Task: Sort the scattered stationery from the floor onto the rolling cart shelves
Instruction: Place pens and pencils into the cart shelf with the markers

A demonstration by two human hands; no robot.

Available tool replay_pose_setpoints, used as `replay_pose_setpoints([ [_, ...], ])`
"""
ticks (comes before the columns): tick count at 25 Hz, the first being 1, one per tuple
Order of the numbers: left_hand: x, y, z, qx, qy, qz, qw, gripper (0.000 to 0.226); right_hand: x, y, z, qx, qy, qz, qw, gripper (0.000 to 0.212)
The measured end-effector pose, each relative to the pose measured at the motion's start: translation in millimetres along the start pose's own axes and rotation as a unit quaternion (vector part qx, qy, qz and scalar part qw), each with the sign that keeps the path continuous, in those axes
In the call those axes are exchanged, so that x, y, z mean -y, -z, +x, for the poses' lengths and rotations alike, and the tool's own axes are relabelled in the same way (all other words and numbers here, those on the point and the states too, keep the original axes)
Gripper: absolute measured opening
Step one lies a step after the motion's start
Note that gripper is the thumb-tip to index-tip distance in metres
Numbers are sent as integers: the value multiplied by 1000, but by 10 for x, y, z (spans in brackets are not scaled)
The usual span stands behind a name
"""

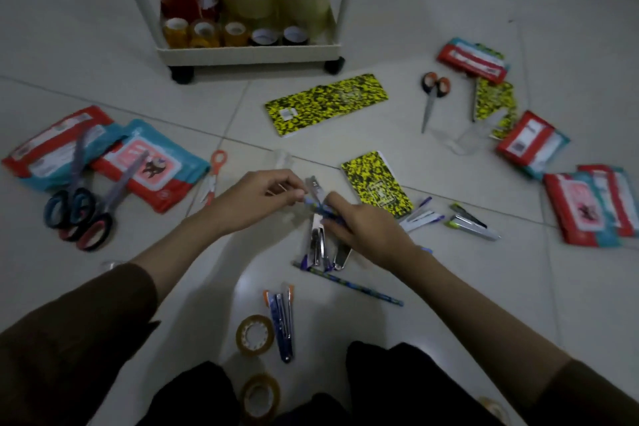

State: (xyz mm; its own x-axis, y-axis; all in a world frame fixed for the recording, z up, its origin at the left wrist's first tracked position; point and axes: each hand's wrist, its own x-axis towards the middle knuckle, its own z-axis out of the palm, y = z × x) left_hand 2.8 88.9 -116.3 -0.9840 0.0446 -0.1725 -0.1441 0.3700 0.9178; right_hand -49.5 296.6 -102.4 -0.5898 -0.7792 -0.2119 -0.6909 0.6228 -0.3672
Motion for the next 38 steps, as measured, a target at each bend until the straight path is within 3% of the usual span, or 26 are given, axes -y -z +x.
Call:
replay_pose_setpoints([
  [4,8,-194,120,8,-26,60,998,31,-260,-177,-493,108,19,-33,993,45],
  [8,7,-282,244,19,-33,81,996,21,-368,-305,-611,120,29,-77,989,39],
  [11,-34,-347,292,34,-39,69,996,19,-405,-310,-621,98,36,-72,992,28],
  [14,-70,-400,305,52,-38,49,997,20,-485,-161,-645,65,-12,-59,996,30],
  [16,-90,-408,310,63,-36,36,997,21,-536,-12,-642,25,-50,-39,998,32],
  [18,-126,-402,324,61,-29,11,998,22,-559,130,-561,-34,-92,17,995,15],
  [19,-153,-399,334,53,-25,-2,998,21,-550,207,-492,-64,-106,60,990,17],
  [21,-248,-394,367,33,-30,-36,998,21,-518,327,-312,-101,-112,176,973,23],
  [26,-654,-436,416,-48,-127,-176,975,26,-188,390,138,-187,-20,373,909,8],
  [31,-724,-381,425,-160,-157,-136,965,25,12,413,479,-302,-43,487,819,17],
  [35,-611,-410,369,-178,-124,-87,972,33,-7,212,591,-268,-75,533,799,15],
  [38,-463,-457,327,-161,-85,-32,983,24,-22,-1,554,-199,-93,569,793,25],
])
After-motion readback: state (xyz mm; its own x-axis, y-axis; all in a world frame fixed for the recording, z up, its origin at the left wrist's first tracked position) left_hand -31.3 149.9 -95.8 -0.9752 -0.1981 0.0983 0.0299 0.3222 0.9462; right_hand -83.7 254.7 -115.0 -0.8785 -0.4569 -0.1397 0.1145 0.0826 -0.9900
